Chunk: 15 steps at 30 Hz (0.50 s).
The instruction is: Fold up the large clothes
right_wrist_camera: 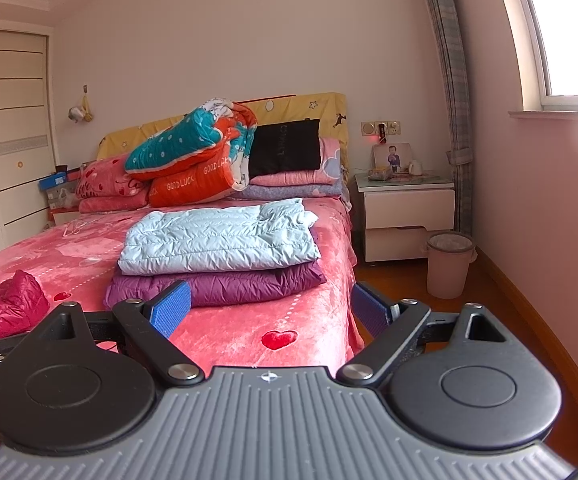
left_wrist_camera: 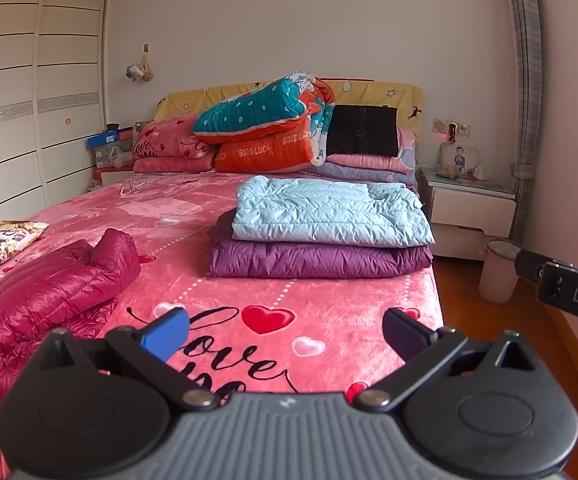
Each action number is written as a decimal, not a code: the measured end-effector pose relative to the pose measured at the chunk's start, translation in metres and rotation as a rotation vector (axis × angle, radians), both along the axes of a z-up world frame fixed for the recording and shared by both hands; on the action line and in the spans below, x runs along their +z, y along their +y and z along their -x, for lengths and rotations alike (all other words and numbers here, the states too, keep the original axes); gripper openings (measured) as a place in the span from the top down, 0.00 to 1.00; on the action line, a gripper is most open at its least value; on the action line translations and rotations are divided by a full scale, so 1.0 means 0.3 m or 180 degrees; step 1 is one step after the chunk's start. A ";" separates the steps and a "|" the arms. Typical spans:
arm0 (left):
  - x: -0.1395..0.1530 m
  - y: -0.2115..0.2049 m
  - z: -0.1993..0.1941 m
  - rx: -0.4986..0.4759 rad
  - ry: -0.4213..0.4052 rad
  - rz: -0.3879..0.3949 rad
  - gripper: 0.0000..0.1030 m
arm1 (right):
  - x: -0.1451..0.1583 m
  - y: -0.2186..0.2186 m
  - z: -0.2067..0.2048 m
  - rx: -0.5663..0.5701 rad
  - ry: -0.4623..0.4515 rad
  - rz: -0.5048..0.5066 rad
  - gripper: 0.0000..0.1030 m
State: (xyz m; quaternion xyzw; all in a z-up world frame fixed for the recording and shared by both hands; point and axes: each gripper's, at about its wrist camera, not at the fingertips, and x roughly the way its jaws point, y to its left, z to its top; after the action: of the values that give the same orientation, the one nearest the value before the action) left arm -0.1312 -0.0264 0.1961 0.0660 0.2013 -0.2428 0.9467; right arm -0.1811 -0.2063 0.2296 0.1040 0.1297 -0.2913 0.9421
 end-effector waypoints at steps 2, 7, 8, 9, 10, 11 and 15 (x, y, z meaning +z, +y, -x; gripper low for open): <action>-0.002 -0.003 -0.003 -0.0009 0.0009 0.0002 0.01 | 0.000 0.000 0.000 0.0001 0.0001 0.0000 0.00; -0.007 -0.014 -0.002 -0.0020 0.0001 -0.0004 0.01 | -0.005 -0.007 0.001 0.0020 0.0015 -0.0002 0.00; -0.008 -0.012 -0.002 -0.0021 0.0000 -0.0003 0.01 | -0.007 -0.007 0.001 0.0023 0.0016 -0.0003 0.00; -0.008 -0.012 -0.001 -0.0021 -0.0003 -0.0002 0.01 | -0.007 -0.007 0.001 0.0026 0.0014 -0.0003 0.00; -0.009 -0.013 -0.001 -0.0021 -0.0007 -0.0003 0.01 | -0.008 -0.007 0.001 0.0031 0.0013 -0.0001 0.00; -0.009 -0.014 -0.001 -0.0020 -0.0006 -0.0008 0.01 | -0.009 -0.008 0.001 0.0032 0.0014 0.0002 0.00; -0.012 -0.020 -0.002 -0.0024 -0.0006 -0.0022 0.01 | -0.011 -0.012 0.000 0.0028 0.0012 0.0001 0.00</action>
State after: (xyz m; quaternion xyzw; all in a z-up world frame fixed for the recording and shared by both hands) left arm -0.1304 -0.0322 0.1925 0.0701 0.2009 -0.2455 0.9457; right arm -0.1812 -0.2101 0.2262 0.1027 0.1320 -0.2873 0.9431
